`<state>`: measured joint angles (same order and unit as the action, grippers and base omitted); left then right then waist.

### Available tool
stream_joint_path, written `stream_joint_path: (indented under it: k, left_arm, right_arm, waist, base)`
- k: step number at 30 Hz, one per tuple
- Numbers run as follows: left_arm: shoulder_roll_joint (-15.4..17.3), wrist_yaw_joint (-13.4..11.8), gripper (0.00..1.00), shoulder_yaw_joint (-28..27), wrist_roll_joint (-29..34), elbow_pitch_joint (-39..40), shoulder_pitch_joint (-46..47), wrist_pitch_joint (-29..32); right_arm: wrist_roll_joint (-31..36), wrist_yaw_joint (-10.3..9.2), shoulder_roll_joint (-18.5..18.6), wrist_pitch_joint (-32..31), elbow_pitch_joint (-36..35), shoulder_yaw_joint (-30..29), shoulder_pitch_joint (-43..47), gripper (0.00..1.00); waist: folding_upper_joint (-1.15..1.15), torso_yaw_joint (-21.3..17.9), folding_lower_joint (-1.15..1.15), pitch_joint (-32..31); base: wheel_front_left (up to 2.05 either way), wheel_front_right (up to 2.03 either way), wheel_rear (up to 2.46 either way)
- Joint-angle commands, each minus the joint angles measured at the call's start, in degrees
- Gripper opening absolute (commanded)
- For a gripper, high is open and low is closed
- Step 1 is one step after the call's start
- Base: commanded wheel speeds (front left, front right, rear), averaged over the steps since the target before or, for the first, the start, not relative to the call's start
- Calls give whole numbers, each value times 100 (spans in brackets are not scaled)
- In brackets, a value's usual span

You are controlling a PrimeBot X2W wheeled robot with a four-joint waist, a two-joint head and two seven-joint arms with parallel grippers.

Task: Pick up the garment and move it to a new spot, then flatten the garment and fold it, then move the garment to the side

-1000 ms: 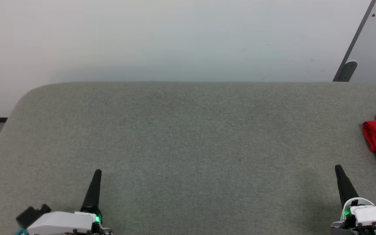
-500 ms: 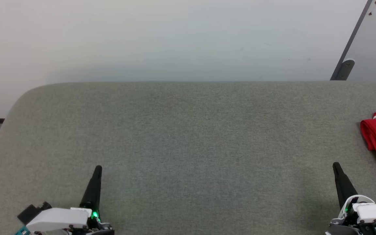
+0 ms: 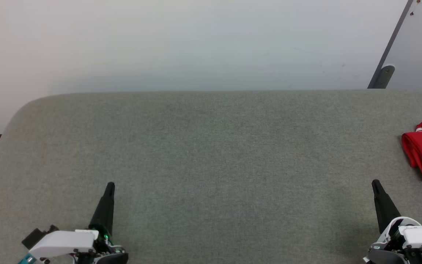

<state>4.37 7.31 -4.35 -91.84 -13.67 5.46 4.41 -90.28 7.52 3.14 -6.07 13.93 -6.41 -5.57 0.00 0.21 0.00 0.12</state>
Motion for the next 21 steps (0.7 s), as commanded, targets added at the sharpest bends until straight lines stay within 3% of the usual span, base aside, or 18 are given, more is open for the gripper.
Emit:
stream_joint_path:
  k: [1,21]
  left_arm:
    - [-4,31,0,-19,-84,-15,61,27]
    - [-39,32,0,-71,-185,-42,94,100]
  right_arm:
    - [-121,-6,-24,-33,5,-17,-89,0]
    - [-216,-6,-41,-71,13,-22,-77,0]
  waist:
    - [0,-4,0,1]
    - [0,-21,0,6]
  base:
    - [0,0,0]
    - [0,0,0]
